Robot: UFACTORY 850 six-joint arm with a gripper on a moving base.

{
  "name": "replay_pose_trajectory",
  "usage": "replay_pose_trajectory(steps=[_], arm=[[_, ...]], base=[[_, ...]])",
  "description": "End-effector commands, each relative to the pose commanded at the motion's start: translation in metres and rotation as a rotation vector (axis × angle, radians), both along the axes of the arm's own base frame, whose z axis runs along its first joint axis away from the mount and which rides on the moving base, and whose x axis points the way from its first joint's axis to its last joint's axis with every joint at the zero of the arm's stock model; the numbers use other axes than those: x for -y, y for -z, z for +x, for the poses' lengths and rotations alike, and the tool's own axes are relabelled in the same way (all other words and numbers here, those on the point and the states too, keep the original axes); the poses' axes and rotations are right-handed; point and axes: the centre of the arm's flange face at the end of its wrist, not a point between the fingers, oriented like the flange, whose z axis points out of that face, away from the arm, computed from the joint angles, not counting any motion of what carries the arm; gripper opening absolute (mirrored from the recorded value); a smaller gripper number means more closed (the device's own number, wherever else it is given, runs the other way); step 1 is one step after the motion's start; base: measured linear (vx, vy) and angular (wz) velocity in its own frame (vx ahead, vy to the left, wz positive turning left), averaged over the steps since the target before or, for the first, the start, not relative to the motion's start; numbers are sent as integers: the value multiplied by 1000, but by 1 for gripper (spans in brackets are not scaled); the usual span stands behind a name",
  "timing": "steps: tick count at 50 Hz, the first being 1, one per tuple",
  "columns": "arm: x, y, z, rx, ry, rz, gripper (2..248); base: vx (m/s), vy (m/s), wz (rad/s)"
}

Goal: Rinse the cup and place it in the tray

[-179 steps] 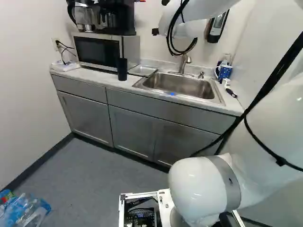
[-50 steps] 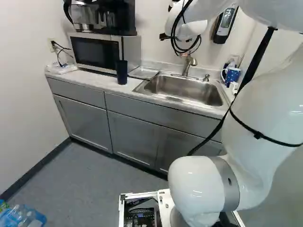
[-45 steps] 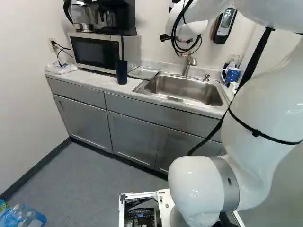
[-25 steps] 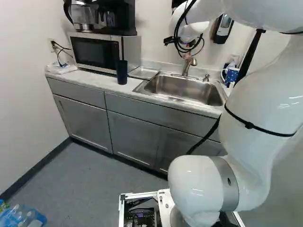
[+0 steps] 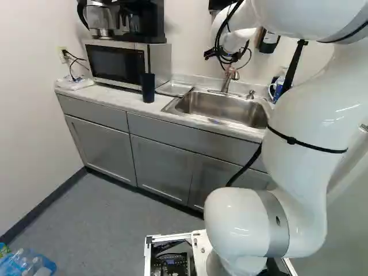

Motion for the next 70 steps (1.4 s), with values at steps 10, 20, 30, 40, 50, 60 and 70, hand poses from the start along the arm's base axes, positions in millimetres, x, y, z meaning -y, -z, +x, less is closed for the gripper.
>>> replay_pose_trajectory(steps=[10,20,30,40,50,60,70], arm=[[10,4,15,-30,11,6,247],[18,8,30,-57,19,12,247],[26,10,46,-67,26,14,247],[31,12,64,-59,28,12,247],[32,13,76,-47,26,10,247],[32,11,77,-22,25,5,247],[33,8,79,13,25,-3,247]], base=[[0,0,0],[0,0,0],[0,0,0],[0,0,0],[0,0,0],[0,0,0],[0,0,0]])
